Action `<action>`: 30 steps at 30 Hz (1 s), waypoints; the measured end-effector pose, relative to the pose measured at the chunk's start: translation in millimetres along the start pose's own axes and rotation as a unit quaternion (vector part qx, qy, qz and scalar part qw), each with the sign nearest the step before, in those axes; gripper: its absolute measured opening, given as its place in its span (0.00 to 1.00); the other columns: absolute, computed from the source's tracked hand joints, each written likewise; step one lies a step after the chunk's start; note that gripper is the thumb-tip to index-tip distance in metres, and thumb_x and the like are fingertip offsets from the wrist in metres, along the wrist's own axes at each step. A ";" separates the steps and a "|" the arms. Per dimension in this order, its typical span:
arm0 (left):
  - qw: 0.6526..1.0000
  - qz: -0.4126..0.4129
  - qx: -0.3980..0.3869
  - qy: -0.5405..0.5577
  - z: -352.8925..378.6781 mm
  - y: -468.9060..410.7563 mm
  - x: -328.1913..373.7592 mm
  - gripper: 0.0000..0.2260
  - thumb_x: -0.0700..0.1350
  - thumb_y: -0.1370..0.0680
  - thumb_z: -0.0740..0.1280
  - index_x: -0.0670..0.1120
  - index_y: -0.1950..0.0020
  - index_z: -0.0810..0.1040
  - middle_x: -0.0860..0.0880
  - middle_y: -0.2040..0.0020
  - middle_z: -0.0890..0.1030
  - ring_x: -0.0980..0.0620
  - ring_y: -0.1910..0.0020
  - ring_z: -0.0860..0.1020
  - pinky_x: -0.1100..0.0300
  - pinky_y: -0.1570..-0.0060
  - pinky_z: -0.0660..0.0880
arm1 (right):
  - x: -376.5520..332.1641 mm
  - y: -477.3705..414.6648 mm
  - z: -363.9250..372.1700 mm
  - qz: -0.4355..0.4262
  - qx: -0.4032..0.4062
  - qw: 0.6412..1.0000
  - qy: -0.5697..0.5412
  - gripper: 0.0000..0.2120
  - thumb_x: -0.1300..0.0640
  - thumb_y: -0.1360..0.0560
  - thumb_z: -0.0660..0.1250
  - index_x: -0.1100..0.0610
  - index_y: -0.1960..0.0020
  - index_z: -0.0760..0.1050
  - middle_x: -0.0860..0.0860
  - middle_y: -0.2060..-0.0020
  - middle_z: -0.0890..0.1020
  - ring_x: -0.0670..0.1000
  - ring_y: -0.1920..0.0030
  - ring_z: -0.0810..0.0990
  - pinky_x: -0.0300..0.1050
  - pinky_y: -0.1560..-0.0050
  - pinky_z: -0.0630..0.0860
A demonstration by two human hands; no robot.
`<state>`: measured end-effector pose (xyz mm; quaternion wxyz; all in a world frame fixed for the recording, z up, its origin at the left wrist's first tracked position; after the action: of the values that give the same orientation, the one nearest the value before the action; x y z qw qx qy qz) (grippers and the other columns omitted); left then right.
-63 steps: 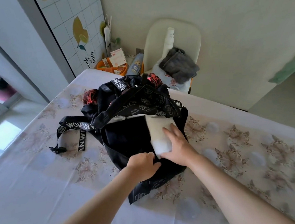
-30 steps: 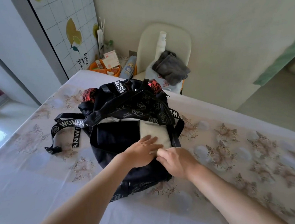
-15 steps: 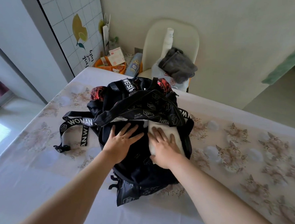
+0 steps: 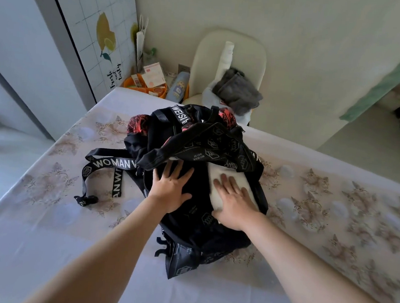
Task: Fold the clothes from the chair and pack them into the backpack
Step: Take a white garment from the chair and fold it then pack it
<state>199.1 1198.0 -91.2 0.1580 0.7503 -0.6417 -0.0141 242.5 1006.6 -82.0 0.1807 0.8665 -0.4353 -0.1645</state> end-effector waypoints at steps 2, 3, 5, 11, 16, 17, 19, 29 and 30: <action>1.000 -0.004 -0.017 0.001 -3.6 6.5 2.1 0.36 0.65 0.22 0.58 0.60 0.20 0.44 0.49 0.19 0.42 0.44 0.21 0.38 0.35 0.26 0.38 | -5.1 0.1 -7.0 0.001 0.002 1.000 -0.013 0.42 0.40 0.22 0.61 0.49 0.19 0.39 0.51 0.20 0.36 0.55 0.21 0.36 0.62 0.22 0.46; 1.000 -0.003 -0.014 -0.001 -9.2 10.1 5.6 0.35 0.65 0.22 0.57 0.59 0.20 0.45 0.49 0.19 0.43 0.44 0.21 0.39 0.36 0.26 0.38 | -6.8 2.1 -11.0 0.001 0.007 1.000 -0.021 0.40 0.40 0.21 0.60 0.50 0.19 0.42 0.51 0.20 0.38 0.55 0.20 0.38 0.62 0.22 0.47; 1.000 0.012 0.013 0.011 -26.3 15.7 18.6 0.32 0.64 0.21 0.57 0.58 0.20 0.51 0.50 0.19 0.49 0.45 0.21 0.45 0.41 0.24 0.43 | -7.1 11.1 -21.8 -0.003 0.032 0.999 -0.040 0.35 0.41 0.20 0.58 0.50 0.19 0.49 0.52 0.19 0.45 0.54 0.20 0.44 0.60 0.22 0.50; 0.976 0.117 0.058 0.172 -73.8 16.9 118.7 0.17 0.55 0.19 0.61 0.57 0.31 0.74 0.55 0.32 0.72 0.51 0.32 0.68 0.54 0.38 0.71 | 48.4 75.2 -64.9 0.020 0.134 0.990 -0.043 0.25 0.46 0.19 0.58 0.51 0.24 0.64 0.50 0.26 0.65 0.55 0.27 0.66 0.53 0.27 0.62; 0.958 0.190 0.030 0.213 -71.4 8.5 269.3 0.16 0.55 0.20 0.62 0.57 0.34 0.77 0.54 0.34 0.74 0.51 0.36 0.74 0.54 0.40 0.73 | 175.2 161.0 -67.3 0.102 0.149 0.980 -0.080 0.22 0.46 0.19 0.60 0.50 0.27 0.67 0.49 0.29 0.71 0.54 0.30 0.71 0.51 0.33 0.69; 0.955 0.202 0.015 0.216 -64.9 10.0 305.2 0.16 0.56 0.21 0.62 0.57 0.34 0.77 0.54 0.34 0.74 0.51 0.37 0.75 0.52 0.40 0.74 | 207.4 184.3 -60.8 0.126 0.144 0.978 -0.081 0.22 0.46 0.19 0.60 0.50 0.26 0.67 0.49 0.29 0.71 0.54 0.30 0.71 0.50 0.33 0.69; 0.950 0.235 -0.018 0.206 -46.1 15.7 381.3 0.16 0.57 0.21 0.62 0.57 0.34 0.76 0.54 0.33 0.74 0.50 0.37 0.76 0.51 0.40 0.74 | 274.6 236.6 -42.4 0.175 0.133 0.971 -0.090 0.23 0.45 0.19 0.60 0.50 0.26 0.67 0.50 0.28 0.71 0.54 0.29 0.71 0.50 0.32 0.69; 0.896 0.413 -0.136 0.089 73.4 93.0 783.8 0.15 0.54 0.19 0.59 0.58 0.32 0.74 0.58 0.31 0.72 0.54 0.31 0.70 0.58 0.34 0.66 | 566.1 529.3 101.9 0.378 0.101 0.898 -0.200 0.18 0.45 0.20 0.56 0.47 0.32 0.73 0.49 0.34 0.76 0.54 0.36 0.77 0.50 0.37 0.73; 0.887 0.428 -0.151 0.084 84.1 105.3 818.6 0.15 0.54 0.19 0.60 0.58 0.33 0.74 0.57 0.32 0.72 0.54 0.32 0.70 0.59 0.35 0.66 | 583.9 557.6 113.1 0.396 0.105 0.887 -0.211 0.18 0.45 0.20 0.57 0.47 0.32 0.73 0.49 0.34 0.76 0.53 0.37 0.77 0.49 0.38 0.73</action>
<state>223.4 374.3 4.5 0.3134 0.3688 -0.8748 0.0213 136.0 202.3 -1.6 0.0426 0.5804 -0.7852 -0.2116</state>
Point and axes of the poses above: each hand's wrist, its own y-axis away from the middle knuckle, its own z-axis out of the palm, x = y × z, the point moved 6 cm from there along -y, towards the middle knuckle
